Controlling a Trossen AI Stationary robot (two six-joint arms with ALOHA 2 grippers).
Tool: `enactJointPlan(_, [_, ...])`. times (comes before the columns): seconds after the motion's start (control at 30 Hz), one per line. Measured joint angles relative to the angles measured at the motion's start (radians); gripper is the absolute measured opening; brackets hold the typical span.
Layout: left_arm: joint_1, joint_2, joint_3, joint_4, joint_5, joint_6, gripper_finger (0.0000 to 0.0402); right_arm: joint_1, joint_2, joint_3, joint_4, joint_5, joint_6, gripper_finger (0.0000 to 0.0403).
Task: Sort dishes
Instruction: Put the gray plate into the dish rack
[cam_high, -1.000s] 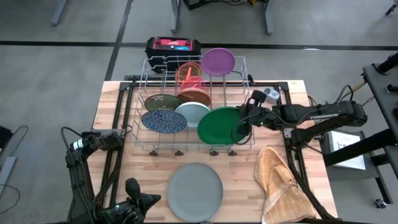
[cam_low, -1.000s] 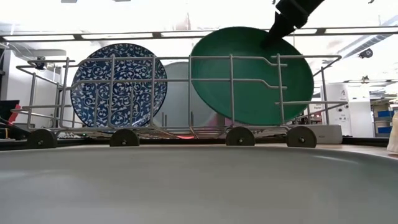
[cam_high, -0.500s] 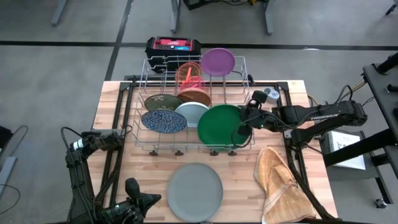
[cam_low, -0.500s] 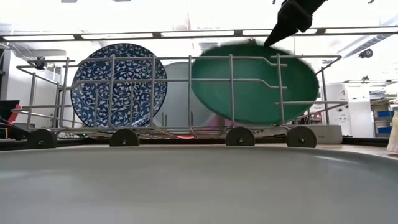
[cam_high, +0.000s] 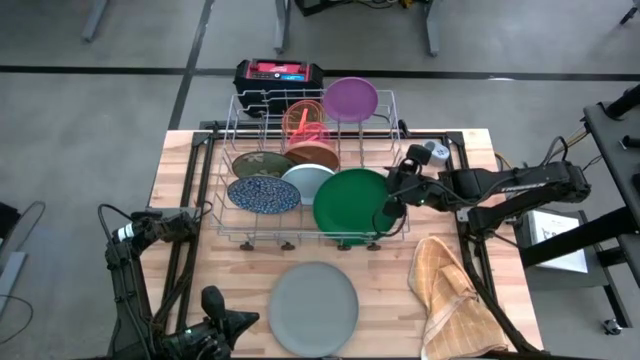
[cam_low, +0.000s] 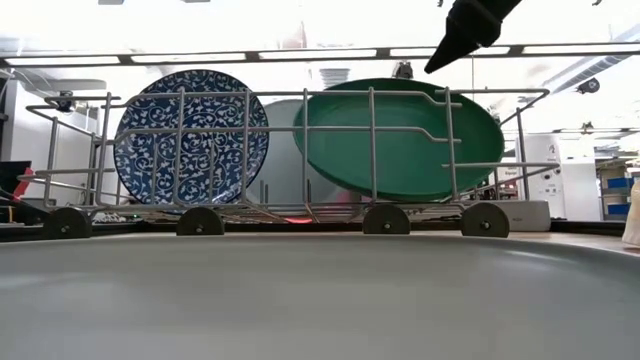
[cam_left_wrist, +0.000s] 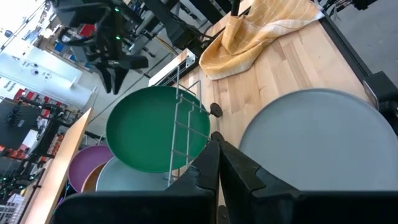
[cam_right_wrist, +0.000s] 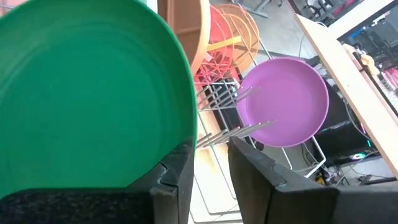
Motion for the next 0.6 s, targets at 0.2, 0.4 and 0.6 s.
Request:
enactJointPlan(0.2, [0.009, 0.000, -0.004, -0.003, -0.005, -0.007, 0.0000, 0.000, -0.006, 0.095, -0.154, 0.000, 0.112, 0.0102])
enactJointPlan(0.4, [0.042, 0.000, -0.024, -0.014, -0.041, -0.007, 0.0000, 0.011, -0.007, 0.193, -0.328, -0.023, 0.368, 0.0105])
enactJointPlan(0.6, [0.053, -0.001, -0.033, -0.015, 0.026, 0.052, 0.0000, 0.070, -0.007, 0.233, -0.383, -0.263, 0.564, 0.0094])
